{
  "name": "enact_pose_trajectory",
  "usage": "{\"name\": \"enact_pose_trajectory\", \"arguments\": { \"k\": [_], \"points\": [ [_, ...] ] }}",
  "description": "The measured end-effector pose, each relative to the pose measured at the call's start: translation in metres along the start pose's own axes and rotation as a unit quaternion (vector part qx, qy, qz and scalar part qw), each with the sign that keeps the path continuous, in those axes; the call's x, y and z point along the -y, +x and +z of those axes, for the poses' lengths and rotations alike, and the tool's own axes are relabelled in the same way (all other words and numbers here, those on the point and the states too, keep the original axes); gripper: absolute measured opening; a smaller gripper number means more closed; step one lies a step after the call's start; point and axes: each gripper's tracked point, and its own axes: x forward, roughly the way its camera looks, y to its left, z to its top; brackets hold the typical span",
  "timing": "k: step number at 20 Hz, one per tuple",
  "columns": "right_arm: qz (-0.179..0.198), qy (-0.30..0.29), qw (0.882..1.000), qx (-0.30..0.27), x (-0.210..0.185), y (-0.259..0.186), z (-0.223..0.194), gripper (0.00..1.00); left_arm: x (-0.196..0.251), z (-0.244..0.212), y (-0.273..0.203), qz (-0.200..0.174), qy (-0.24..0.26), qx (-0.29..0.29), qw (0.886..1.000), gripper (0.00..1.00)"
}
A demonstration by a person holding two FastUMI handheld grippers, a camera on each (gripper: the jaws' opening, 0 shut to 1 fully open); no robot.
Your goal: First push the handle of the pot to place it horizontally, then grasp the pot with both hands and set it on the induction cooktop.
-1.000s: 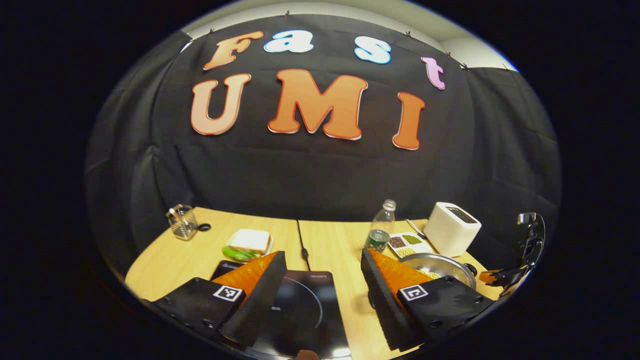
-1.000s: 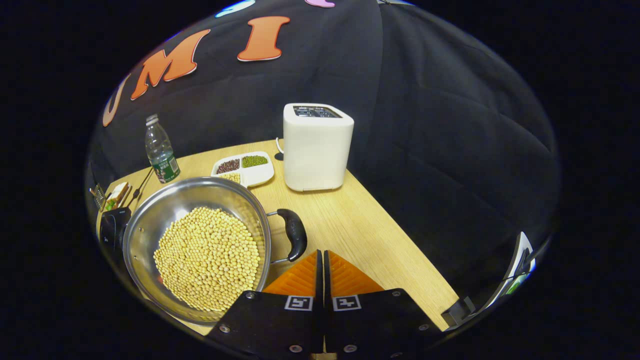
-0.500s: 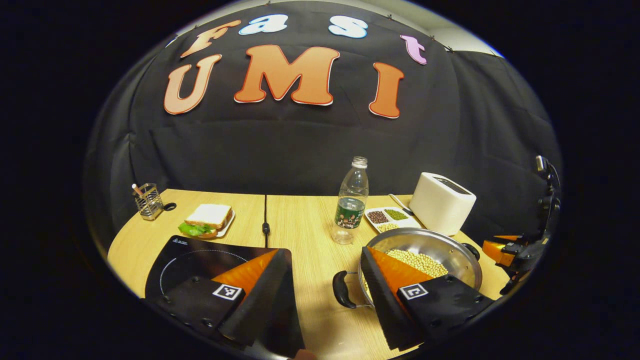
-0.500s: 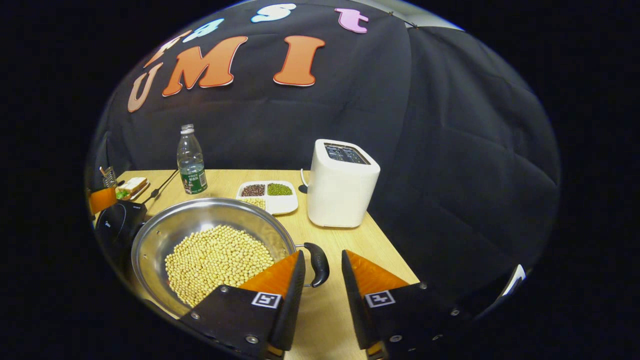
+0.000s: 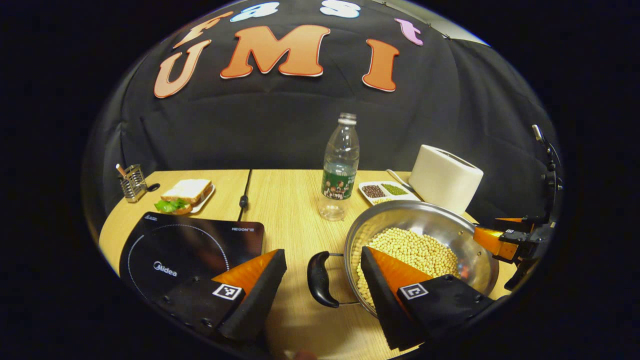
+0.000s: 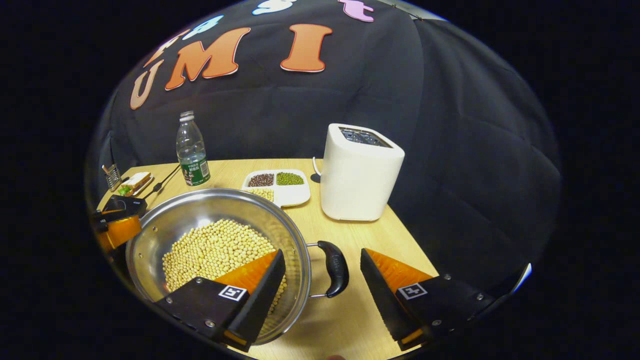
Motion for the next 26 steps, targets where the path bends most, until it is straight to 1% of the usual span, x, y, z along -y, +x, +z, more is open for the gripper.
{"name": "enact_pose_trajectory", "arguments": {
  "k": [2,7,8,9,10,11,13,15,16,17,19,20,22,26],
  "points": [
    [0.005,0.007,1.0,-0.017,0.0,0.009,-0.008,0.95,0.002,-0.009,0.009,0.001,0.0,-0.017,1.0,0.99],
    [0.028,0.033,0.998,-0.053,-0.007,0.022,-0.025,0.95,0.006,-0.02,0.029,-0.007,0.0,-0.036,0.999,0.98],
    [0.024,0.038,0.997,-0.057,-0.005,0.024,-0.027,0.92,0.006,-0.023,0.033,-0.007,-0.001,-0.04,0.999,0.97],
    [0.022,0.041,0.997,-0.06,-0.003,0.029,-0.029,0.81,0.005,-0.026,0.036,-0.005,-0.002,-0.047,0.999,0.94],
    [0.024,0.05,0.997,-0.059,-0.004,0.028,-0.026,0.74,0.006,-0.033,0.039,-0.005,-0.006,-0.058,0.998,0.94],
    [0.027,0.057,0.996,-0.063,-0.003,0.026,-0.027,0.72,0.012,-0.034,0.04,-0.019,-0.018,-0.061,0.998,0.93],
    [0.031,0.066,0.995,-0.068,-0.004,0.025,-0.029,0.68,0.012,-0.031,0.043,-0.007,-0.036,-0.069,0.997,0.78],
    [0.033,0.076,0.994,-0.075,-0.005,0.023,-0.03,0.64,0.008,-0.031,0.042,-0.01,-0.04,-0.068,0.997,0.76],
    [0.033,0.09,0.992,-0.08,-0.005,0.021,-0.031,0.6,0.007,-0.032,0.04,-0.007,-0.04,-0.073,0.997,0.7],
    [0.032,0.103,0.99,-0.086,-0.007,0.019,-0.031,0.59,0.006,-0.034,0.039,-0.005,-0.039,-0.078,0.996,0.7],
    [0.026,0.093,0.991,-0.094,-0.011,0.014,-0.036,0.49,0.005,-0.032,0.037,-0.007,-0.042,-0.08,0.996,0.69],
    [0.022,0.086,0.992,-0.093,-0.012,0.009,-0.034,0.53,0.001,-0.035,0.033,-0.008,-0.047,-0.084,0.995,0.69],
    [0.018,0.086,0.992,-0.085,-0.012,-0.007,-0.026,0.53,-0.001,-0.034,0.02,-0.012,-0.062,-0.092,0.994,0.69],
    [0.024,0.1,0.992,-0.071,-0.023,-0.026,-0.005,0.53,-0.012,-0.004,0.003,-0.012,-0.059,-0.058,0.996,0.69]
  ]
}}
